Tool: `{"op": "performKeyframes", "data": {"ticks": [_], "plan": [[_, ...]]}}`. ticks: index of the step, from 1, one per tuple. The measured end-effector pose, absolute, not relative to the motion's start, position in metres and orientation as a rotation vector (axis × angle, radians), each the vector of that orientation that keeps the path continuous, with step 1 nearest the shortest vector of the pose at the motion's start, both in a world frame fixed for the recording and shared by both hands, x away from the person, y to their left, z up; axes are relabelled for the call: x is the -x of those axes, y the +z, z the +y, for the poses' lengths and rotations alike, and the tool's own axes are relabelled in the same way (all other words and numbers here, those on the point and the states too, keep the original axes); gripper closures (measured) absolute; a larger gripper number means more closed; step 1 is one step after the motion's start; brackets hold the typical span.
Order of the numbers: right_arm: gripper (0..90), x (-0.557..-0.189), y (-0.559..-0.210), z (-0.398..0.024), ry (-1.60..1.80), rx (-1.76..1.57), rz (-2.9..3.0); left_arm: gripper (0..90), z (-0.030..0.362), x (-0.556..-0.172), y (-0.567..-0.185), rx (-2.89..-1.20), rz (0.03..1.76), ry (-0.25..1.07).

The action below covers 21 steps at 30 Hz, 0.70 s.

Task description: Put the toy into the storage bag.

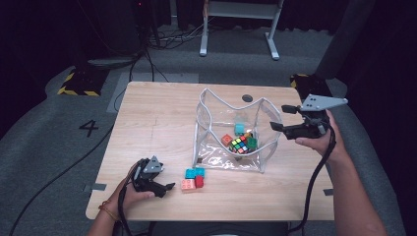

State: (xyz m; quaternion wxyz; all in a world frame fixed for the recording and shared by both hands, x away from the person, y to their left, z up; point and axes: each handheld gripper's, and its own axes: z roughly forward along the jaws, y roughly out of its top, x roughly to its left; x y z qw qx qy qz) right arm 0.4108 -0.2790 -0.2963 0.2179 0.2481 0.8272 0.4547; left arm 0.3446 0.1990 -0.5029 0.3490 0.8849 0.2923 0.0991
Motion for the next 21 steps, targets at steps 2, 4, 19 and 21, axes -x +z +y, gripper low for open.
{"op": "performKeyframes", "data": {"ticks": [2, 4, 19, 21], "plan": [[26.4, -0.403, -0.298, -0.288, 1.275, -0.697, 2.253, 12.3, 0.199, -0.345, -0.503, -2.293, 0.757, 0.259], [26.3, -0.396, -0.301, -0.294, 1.284, -0.703, 2.243, 12.4, 0.199, -0.345, -0.503, -2.293, 0.757, 0.258], [26.7, -0.352, -0.368, -0.318, 1.245, -0.753, 2.26, 12.3, 0.199, -0.345, -0.503, -2.293, 0.758, 0.257], [27.2, -0.344, -0.385, -0.313, 1.224, -0.752, 2.285, 12.3, 0.199, -0.345, -0.503, -2.293, 0.758, 0.259]]}}
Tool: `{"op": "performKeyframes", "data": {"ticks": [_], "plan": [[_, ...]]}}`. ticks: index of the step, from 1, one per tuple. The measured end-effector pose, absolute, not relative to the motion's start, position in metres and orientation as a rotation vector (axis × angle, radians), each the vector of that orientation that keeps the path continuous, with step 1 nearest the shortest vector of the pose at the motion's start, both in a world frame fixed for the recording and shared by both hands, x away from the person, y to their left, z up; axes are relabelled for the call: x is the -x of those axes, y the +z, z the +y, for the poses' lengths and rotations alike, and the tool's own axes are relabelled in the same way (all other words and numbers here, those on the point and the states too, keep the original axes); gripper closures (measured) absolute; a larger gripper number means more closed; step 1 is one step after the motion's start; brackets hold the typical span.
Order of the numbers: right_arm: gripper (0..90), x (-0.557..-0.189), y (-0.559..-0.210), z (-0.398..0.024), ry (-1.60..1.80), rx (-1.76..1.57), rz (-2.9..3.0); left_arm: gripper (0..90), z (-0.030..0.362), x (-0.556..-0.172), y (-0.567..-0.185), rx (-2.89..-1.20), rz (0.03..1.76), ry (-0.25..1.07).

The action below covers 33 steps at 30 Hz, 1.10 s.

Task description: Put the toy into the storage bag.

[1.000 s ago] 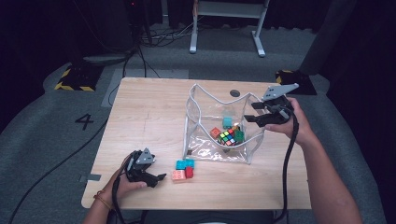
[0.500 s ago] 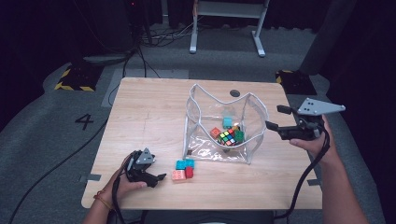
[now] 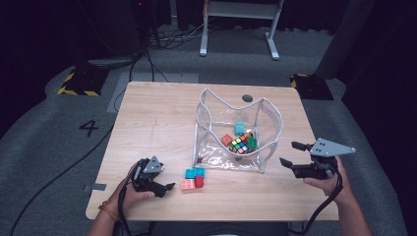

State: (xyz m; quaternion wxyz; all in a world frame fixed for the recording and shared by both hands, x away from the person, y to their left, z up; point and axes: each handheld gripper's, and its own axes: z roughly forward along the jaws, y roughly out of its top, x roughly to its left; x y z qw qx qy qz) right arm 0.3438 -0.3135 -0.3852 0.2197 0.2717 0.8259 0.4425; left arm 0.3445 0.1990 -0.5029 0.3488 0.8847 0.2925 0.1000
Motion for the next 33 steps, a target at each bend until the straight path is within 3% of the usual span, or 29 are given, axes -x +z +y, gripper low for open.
{"op": "performKeyframes", "data": {"ticks": [14, 33], "plan": [[31.1, -0.317, -0.438, -0.275, 1.322, -0.653, 2.448, 12.3, 0.199, -0.344, -0.503, -2.291, 0.761, 0.259], [35.3, -0.346, -0.47, -0.123, 1.316, -0.154, 2.672, 12.3, 0.196, -0.343, -0.503, -2.288, 0.775, 0.257]]}}
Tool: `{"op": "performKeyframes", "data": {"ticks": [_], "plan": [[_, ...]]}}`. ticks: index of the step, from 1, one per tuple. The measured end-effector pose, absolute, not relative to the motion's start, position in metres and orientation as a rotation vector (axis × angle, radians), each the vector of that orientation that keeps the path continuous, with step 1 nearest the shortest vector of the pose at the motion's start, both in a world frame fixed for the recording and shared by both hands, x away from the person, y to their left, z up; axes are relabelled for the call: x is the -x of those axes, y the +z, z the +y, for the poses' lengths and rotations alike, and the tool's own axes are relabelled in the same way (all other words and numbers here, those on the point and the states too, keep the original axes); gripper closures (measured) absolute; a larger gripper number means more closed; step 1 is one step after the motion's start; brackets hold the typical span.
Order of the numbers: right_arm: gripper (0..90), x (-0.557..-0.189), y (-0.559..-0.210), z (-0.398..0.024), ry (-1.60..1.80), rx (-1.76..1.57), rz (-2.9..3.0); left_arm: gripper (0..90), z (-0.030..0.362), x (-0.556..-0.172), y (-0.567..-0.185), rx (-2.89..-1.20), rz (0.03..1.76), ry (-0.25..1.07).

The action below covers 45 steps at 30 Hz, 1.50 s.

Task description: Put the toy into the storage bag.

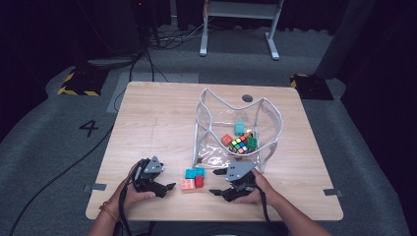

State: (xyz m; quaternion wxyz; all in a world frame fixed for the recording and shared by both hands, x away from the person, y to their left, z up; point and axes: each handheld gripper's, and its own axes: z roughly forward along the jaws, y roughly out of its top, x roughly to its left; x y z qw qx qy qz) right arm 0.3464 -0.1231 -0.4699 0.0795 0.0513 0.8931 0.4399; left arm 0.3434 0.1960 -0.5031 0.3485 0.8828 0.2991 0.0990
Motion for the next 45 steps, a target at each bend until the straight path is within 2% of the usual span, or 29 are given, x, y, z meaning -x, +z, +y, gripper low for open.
{"op": "performKeyframes", "data": {"ticks": [13, 19, 21, 22, 27, 28, 33, 45], "plan": [[36.2, -0.356, -0.478, -0.084, 1.257, -0.131, 2.75, 12.0, 0.191, -0.344, -0.503, -2.292, 0.769, 0.258], [40.5, -0.357, -0.481, -0.08, 1.261, -0.085, 2.731, 11.7, 0.187, -0.344, -0.503, -2.289, 0.772, 0.255], [45.1, -0.356, -0.481, -0.08, 1.267, -0.063, 2.723, 11.7, 0.185, -0.344, -0.503, -2.295, 0.761, 0.257], [45.7, -0.351, -0.481, -0.079, 1.261, -0.153, 2.759, 11.8, 0.185, -0.344, -0.503, -2.295, 0.76, 0.256], [47.2, -0.352, -0.484, -0.077, 1.231, -0.127, 2.765, 11.7, 0.185, -0.344, -0.503, -2.295, 0.762, 0.255], [52.7, -0.351, -0.485, -0.076, 1.234, -0.134, 2.769, 11.7, 0.185, -0.344, -0.503, -2.295, 0.762, 0.254], [59.0, -0.35, -0.485, -0.08, 1.242, -0.14, 2.769, 11.9, 0.185, -0.344, -0.503, -2.296, 0.757, 0.255], [59.3, -0.344, -0.477, -0.117, 1.274, -0.18, 2.736, 11.9, 0.185, -0.344, -0.503, -2.295, 0.758, 0.256]]}}
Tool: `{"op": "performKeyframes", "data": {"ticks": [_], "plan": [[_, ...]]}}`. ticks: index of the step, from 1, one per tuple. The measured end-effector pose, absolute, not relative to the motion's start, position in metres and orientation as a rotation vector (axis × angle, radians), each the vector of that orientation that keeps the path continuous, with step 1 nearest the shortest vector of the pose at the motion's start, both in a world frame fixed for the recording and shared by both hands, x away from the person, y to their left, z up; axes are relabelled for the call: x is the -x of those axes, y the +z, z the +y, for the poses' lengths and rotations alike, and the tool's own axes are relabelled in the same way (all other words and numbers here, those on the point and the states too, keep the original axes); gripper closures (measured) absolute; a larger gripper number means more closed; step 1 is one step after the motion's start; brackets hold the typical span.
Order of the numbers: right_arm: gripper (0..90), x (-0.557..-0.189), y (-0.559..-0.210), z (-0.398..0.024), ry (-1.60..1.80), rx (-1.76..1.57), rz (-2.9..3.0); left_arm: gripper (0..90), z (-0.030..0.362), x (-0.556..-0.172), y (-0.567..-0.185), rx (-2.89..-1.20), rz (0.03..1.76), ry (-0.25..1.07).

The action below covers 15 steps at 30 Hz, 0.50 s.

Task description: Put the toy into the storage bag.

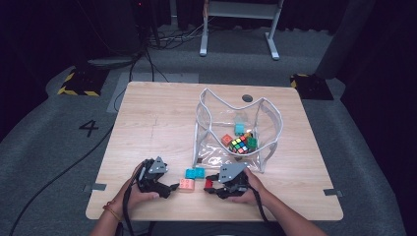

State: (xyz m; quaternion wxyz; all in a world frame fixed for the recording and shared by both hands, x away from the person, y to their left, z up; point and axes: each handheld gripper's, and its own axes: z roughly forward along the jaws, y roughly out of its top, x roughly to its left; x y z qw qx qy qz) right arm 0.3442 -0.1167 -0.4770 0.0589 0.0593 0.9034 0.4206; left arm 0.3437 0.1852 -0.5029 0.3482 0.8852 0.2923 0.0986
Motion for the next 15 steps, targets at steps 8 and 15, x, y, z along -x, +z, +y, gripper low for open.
{"op": "performKeyframes", "data": {"ticks": [8, 15], "plan": [[59.3, -0.343, -0.466, -0.167, 1.261, -0.318, 2.678, 11.9, 0.186, -0.343, -0.503, -2.293, 0.755, 0.251], [59.3, -0.345, -0.462, -0.208, 1.262, -0.4, 2.609, 11.9, 0.187, -0.343, -0.503, -2.293, 0.749, 0.248]]}}
